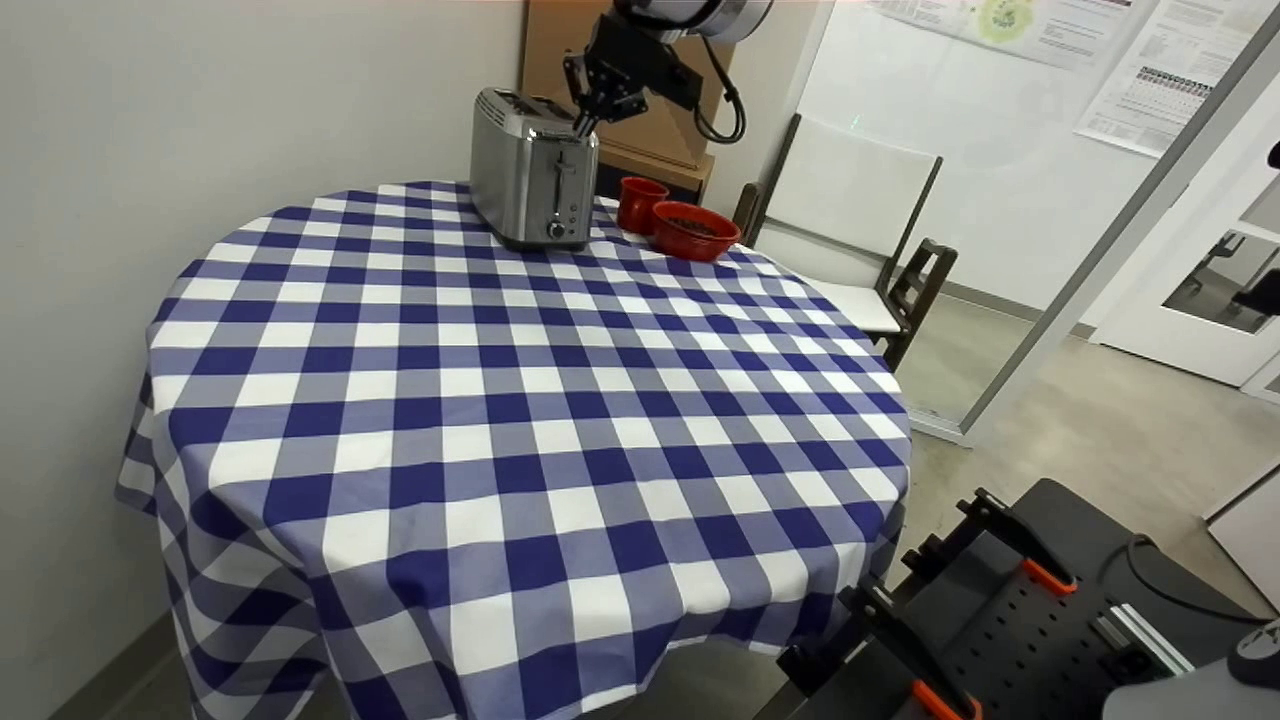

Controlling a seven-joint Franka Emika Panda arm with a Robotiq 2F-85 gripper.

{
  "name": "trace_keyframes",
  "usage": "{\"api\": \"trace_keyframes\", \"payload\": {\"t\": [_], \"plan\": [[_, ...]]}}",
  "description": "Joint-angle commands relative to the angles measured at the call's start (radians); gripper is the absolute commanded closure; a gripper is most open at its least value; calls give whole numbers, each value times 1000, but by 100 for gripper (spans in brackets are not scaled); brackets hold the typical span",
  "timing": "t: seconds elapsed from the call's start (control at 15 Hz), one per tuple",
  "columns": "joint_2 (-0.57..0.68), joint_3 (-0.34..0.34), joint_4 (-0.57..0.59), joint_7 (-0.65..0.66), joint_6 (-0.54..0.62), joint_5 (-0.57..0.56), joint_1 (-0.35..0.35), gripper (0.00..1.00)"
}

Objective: Push down the lever on the toaster

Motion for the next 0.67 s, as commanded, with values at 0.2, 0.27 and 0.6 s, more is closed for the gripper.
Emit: {"api": "trace_keyframes", "payload": {"t": [0.2,0.27,0.6], "plan": [[51,-4,77,108,-87,34,9,100],[54,-5,79,121,-94,36,9,100],[80,-6,82,178,-120,57,8,100]]}}
